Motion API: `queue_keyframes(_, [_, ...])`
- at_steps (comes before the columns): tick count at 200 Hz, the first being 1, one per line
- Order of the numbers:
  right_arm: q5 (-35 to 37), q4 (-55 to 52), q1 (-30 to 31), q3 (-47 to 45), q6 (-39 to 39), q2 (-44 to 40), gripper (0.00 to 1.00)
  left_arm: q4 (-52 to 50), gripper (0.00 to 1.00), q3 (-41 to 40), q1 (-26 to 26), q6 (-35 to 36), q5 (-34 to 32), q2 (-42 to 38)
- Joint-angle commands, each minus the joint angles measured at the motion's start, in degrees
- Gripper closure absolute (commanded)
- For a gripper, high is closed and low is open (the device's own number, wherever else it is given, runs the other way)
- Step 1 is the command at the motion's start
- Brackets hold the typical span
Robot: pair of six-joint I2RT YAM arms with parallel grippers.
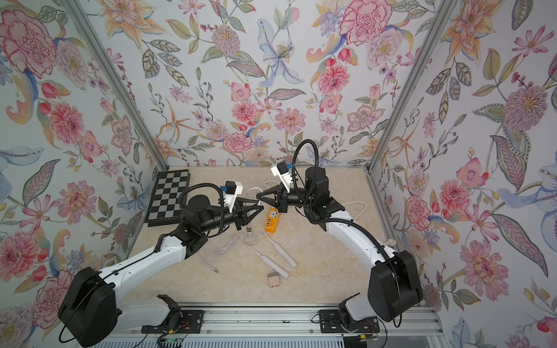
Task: Charge the electric toothbrush
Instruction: Pick up the charging cable from the center of the board.
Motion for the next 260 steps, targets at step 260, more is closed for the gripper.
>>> queue_keyframes(260, [2.4, 1.0, 0.0, -2.7, -7.2, -3.8, 1.00, -8.6, 0.92, 5.3, 0.6, 5.0, -0.7, -0.7])
